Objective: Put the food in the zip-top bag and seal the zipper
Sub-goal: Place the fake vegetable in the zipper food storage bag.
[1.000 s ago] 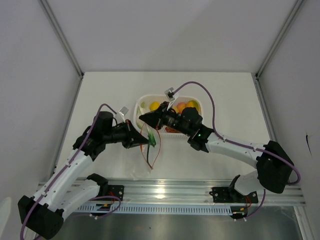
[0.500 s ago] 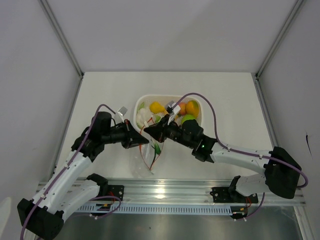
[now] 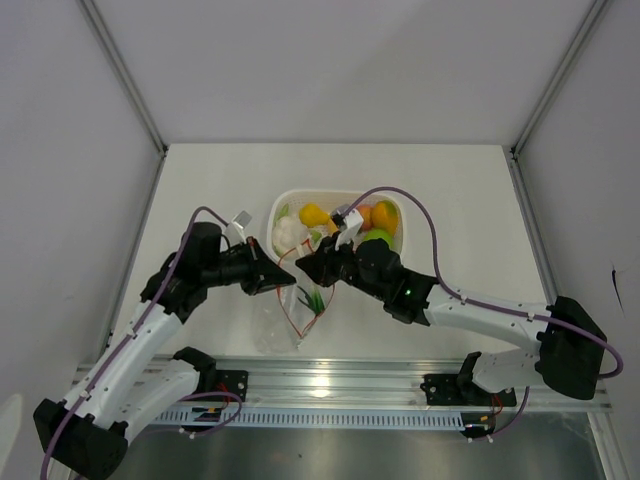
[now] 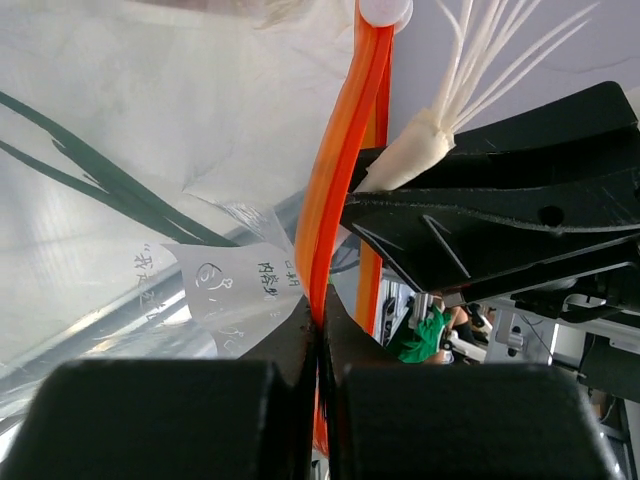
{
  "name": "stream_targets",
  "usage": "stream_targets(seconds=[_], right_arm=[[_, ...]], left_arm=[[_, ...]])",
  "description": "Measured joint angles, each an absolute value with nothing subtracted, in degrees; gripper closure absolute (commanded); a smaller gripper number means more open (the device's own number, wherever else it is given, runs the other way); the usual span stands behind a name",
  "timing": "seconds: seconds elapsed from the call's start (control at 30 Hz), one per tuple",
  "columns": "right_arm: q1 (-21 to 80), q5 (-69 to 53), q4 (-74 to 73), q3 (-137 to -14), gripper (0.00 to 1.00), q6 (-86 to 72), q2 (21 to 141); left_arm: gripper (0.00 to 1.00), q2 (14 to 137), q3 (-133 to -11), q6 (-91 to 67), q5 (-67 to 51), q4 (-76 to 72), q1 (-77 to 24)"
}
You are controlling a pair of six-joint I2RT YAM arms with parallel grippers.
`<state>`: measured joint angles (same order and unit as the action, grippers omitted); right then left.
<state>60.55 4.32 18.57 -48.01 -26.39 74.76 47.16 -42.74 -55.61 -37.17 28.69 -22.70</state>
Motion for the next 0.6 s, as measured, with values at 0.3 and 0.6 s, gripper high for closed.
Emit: stream_targets(seconds=[0.3, 0.6], right_arm=[[60.93, 4.93, 7.64, -54.48, 0.82, -33.43, 74.81], [61.01, 4.56, -4.93, -60.23, 0.76, -40.75, 76.44]], left_arm=[[0.99, 45.87, -44.71, -53.76, -34.63, 30.22, -22.68], [0.99, 43.31, -45.08, -50.48, -30.83, 31.66, -22.68]])
